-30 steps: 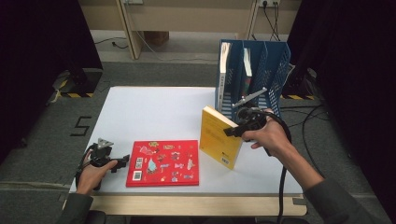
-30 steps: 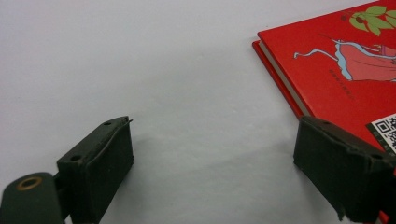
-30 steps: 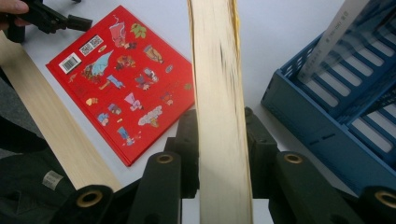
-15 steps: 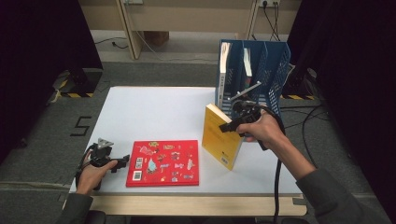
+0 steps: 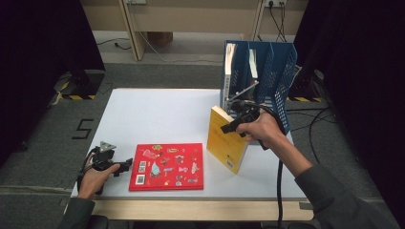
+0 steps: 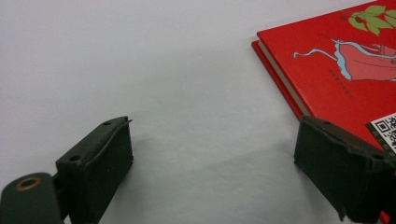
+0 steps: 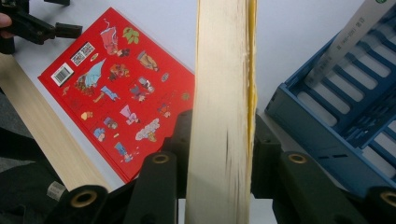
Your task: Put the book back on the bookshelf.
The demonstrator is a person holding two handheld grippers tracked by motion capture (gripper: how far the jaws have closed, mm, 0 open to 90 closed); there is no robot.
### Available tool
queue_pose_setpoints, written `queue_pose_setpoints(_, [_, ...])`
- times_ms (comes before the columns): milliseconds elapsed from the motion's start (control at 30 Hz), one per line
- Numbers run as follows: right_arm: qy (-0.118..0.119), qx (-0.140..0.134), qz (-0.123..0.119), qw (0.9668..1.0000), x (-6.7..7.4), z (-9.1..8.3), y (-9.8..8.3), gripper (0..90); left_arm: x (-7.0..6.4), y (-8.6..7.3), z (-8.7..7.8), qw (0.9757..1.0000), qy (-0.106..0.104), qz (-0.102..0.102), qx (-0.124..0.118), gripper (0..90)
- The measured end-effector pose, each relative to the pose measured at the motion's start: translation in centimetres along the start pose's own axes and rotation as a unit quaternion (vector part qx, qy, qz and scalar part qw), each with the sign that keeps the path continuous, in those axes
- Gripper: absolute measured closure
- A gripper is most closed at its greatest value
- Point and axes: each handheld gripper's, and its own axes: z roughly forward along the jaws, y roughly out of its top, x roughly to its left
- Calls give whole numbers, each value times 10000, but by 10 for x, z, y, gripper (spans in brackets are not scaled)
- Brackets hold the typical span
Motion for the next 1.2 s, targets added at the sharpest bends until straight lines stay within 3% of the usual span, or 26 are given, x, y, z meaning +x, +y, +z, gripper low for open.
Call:
queue_pose_setpoints(200, [-129,-131,-94,9998,-2,-3,-3,750,0,0,0,10000,-2,0,2,104])
queue_pose_setpoints(433, [58,-426,-49,9991,-6,-11,-15,755,0,0,0,10000,-7,-3,5,102])
queue_pose_setpoints(600, [-37,-783,-7,9969,-7,-35,-23,755,0,0,0,10000,-9,1,6,100])
queue_pose_setpoints(867, [-70,-1049,-1,9945,-5,-73,-33,755,0,0,0,10000,-18,5,2,98])
queue_pose_setpoints(1200, [-316,-1319,252,9904,-21,-112,-48,755,0,0,1,10000,-35,19,-3,91])
